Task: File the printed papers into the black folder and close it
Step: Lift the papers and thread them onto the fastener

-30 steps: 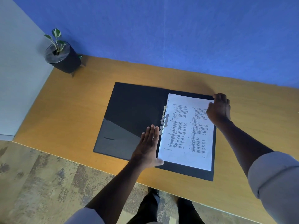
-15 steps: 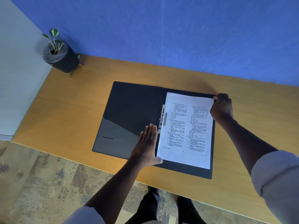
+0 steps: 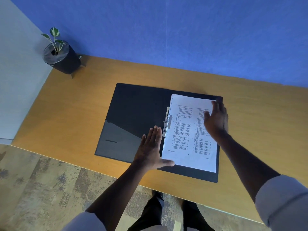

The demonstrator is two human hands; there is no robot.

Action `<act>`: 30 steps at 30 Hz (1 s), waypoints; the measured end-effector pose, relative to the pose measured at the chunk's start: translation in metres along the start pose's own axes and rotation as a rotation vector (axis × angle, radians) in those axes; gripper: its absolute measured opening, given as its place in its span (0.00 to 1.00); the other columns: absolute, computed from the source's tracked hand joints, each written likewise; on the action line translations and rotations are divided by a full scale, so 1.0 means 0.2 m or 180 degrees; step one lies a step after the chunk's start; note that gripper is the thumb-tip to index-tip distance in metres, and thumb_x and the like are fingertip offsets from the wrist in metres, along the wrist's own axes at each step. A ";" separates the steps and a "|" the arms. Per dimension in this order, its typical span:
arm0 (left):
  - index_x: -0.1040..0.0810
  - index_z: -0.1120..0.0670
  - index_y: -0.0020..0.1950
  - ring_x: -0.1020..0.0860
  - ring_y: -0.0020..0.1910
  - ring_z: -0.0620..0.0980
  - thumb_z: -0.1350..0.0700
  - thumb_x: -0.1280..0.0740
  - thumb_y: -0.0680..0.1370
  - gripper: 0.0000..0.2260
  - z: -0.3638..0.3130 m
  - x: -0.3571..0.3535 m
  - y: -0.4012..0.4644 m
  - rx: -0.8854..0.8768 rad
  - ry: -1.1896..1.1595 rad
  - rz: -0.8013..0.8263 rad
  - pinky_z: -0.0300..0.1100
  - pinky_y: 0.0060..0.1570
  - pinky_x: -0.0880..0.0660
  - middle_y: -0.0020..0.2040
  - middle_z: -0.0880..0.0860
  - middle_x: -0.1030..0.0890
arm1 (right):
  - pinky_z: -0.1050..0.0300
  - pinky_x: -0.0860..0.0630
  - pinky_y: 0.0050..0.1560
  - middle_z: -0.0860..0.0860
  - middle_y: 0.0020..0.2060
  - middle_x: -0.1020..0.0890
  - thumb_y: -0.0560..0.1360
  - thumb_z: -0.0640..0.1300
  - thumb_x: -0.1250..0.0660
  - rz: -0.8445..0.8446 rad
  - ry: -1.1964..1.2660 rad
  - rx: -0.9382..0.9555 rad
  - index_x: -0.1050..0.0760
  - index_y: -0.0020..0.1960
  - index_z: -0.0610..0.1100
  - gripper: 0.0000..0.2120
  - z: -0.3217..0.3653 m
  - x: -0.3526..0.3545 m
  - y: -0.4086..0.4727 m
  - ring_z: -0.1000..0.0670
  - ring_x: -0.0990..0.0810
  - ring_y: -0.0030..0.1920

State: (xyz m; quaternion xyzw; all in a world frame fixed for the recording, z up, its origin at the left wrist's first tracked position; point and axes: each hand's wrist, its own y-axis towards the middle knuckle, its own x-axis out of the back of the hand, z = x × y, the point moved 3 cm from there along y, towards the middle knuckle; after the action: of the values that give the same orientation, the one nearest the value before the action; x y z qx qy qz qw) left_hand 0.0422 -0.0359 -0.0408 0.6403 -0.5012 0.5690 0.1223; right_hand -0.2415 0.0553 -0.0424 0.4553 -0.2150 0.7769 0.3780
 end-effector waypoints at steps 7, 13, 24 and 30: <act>0.58 0.54 0.83 0.46 0.81 0.55 0.31 0.41 0.77 0.45 -0.03 0.11 0.13 0.0186 -0.0277 -0.0426 0.51 0.77 0.43 0.84 0.52 0.52 | 0.45 0.52 0.80 0.43 0.82 0.48 0.83 0.52 0.41 0.0518 -0.0296 0.0170 0.46 0.81 0.40 0.32 0.15 -0.20 -0.28 0.42 0.51 0.82; 0.55 0.53 0.83 0.39 0.78 0.57 0.41 0.35 0.79 0.41 -0.07 0.24 0.33 0.0151 -0.0536 -0.0408 0.56 0.74 0.36 0.83 0.51 0.45 | 0.44 0.57 0.81 0.45 0.82 0.55 0.83 0.59 0.48 0.0688 -0.0567 0.0132 0.55 0.83 0.42 0.36 0.15 -0.31 -0.33 0.45 0.59 0.82; 0.42 0.54 0.81 0.21 0.64 0.55 0.58 0.37 0.81 0.29 -0.02 0.38 0.60 0.0496 -0.1451 -0.0651 0.50 0.63 0.25 0.70 0.54 0.22 | 0.43 0.53 0.81 0.44 0.82 0.52 0.83 0.60 0.54 0.0459 -0.0759 0.0246 0.54 0.82 0.41 0.35 0.15 -0.33 -0.35 0.43 0.56 0.82; 0.24 0.56 0.69 0.16 0.52 0.48 0.57 0.37 0.80 0.17 0.01 0.39 0.61 0.0420 -0.2089 -0.0701 0.44 0.56 0.22 0.52 0.53 0.14 | 0.43 0.52 0.81 0.42 0.82 0.48 0.82 0.59 0.51 0.0363 -0.0727 0.0284 0.51 0.82 0.39 0.35 0.15 -0.34 -0.35 0.42 0.53 0.82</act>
State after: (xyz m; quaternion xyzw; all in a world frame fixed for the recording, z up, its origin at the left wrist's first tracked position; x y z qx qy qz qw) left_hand -0.0629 -0.1341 -0.0256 0.8458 -0.4040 0.3474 -0.0263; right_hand -0.1504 0.0522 -0.0866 0.5442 -0.2475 0.7490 0.2856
